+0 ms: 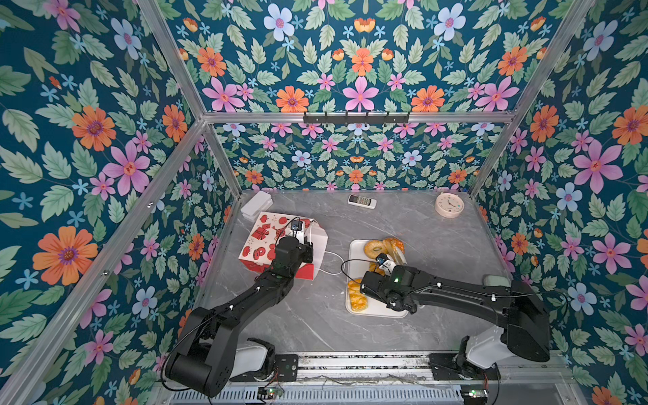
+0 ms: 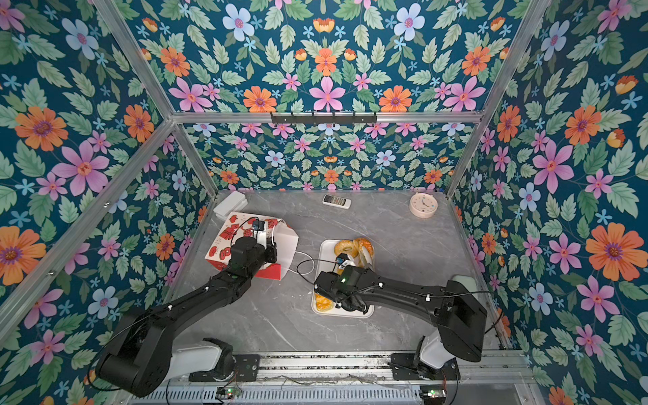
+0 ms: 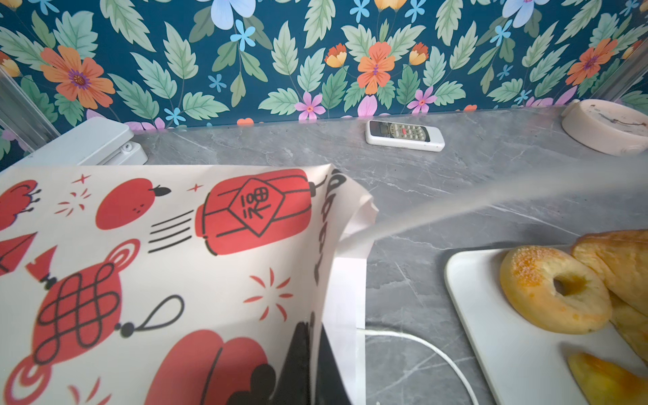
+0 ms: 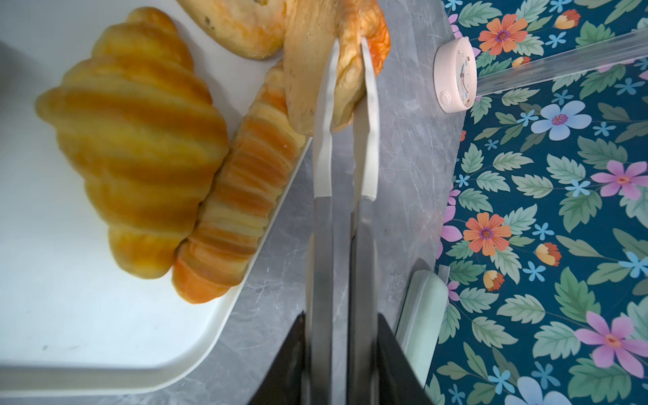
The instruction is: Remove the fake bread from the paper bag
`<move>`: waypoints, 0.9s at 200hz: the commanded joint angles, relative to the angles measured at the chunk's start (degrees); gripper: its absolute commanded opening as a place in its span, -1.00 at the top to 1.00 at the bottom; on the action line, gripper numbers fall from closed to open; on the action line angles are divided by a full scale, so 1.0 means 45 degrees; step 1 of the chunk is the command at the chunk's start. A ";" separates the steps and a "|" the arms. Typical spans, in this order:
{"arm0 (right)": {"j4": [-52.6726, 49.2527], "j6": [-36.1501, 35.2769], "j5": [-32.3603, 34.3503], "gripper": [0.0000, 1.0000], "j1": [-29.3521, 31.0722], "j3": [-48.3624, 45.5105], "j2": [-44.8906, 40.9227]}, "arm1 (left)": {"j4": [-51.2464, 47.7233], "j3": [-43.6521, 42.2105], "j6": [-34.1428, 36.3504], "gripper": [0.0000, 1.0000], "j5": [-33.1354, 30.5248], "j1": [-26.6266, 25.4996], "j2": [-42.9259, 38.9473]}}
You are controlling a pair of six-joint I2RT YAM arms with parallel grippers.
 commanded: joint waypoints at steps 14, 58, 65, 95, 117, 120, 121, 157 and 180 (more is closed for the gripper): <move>-0.0492 0.0687 -0.0607 0.27 0.0680 0.0186 0.0394 | 0.0496 -0.0027 -0.0200 1.00 0.0137 0.0037 -0.0028; -0.0213 0.0925 -0.1329 0.23 0.1119 0.0217 0.0499 | 0.0555 -0.0107 -0.0240 1.00 0.0193 0.0036 -0.0088; -0.0107 0.0990 -0.1491 0.24 0.1137 0.0179 0.0460 | 0.0555 -0.0107 -0.0235 1.00 0.0202 0.0031 -0.0106; 0.0078 0.1198 -0.2453 0.23 0.1188 0.0196 0.0107 | 0.0491 -0.0126 -0.0240 1.00 0.0212 0.0033 -0.0175; 0.0214 0.1219 -0.3066 0.22 0.1194 0.0142 -0.0433 | 0.0457 -0.0127 -0.0220 1.00 0.0175 0.0039 -0.0224; 0.0244 0.1217 -0.3142 0.21 0.1178 0.0128 -0.0512 | 0.0457 -0.0127 -0.0220 1.00 0.0173 0.0022 -0.0224; 0.0248 0.1208 -0.3168 0.21 0.1187 0.0123 -0.0544 | 0.0457 -0.0127 -0.0210 1.00 0.0173 0.0021 -0.0224; 0.0711 0.1001 -0.3903 0.17 0.1156 0.0060 -0.1566 | 0.0439 -0.0126 -0.0220 1.00 0.0232 0.0031 -0.0224; 0.0953 0.0918 -0.4218 0.16 0.1018 0.0001 -0.2079 | 0.0436 -0.0127 -0.0221 1.00 0.0289 0.0035 -0.0239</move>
